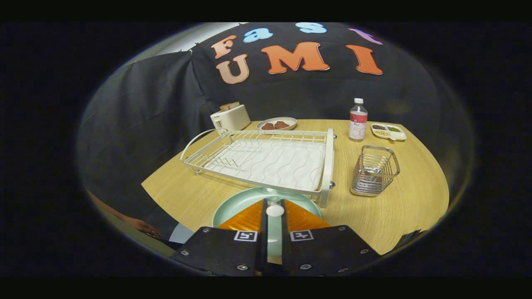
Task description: Take the plate from the dish rack, then take the spoon from the basket and place it into the plate.
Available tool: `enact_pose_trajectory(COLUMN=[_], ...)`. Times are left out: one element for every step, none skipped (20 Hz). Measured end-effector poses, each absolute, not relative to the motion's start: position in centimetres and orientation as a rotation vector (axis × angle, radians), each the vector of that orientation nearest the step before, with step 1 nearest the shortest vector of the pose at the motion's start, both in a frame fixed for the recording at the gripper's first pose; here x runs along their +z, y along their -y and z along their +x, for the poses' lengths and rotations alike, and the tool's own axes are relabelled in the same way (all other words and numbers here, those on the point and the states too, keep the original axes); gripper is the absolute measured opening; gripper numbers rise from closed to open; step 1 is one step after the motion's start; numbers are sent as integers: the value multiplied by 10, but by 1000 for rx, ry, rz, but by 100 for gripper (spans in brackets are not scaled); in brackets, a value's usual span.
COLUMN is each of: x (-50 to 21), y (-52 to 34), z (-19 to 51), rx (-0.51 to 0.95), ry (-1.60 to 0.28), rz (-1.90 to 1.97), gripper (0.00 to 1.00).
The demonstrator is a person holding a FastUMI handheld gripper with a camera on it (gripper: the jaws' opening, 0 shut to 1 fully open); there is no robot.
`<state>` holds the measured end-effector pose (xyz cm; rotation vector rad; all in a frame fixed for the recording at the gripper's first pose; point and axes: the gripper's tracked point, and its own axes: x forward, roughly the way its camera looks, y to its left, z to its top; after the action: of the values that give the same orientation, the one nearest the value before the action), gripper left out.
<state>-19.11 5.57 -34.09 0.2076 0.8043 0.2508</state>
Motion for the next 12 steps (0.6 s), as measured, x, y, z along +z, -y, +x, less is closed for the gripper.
enact_pose_trajectory(x=[-344, -347, -349, -350, -350, -349, -347, -343, -338, -330, -320, -307], y=[-53, -51, -50, -46, -41, -38, -35, -30, -23, -15, -8, 1], z=[-194, -196, -198, -200, -200, -200, -200, -198, -194, -189, -182, -175], rx=[244, 239, 232, 222, 209, 197, 186, 170, 152, 132, 114, 97], ry=[-817, -828, -839, -849, -851, -847, -844, -838, -827, -809, -783, -756], rz=[210, 218, 228, 237, 243, 252, 264, 274, 278, 276, 269, 262], gripper=[14, 16, 17, 19, 23, 27, 31, 35, 39, 43, 46, 53])
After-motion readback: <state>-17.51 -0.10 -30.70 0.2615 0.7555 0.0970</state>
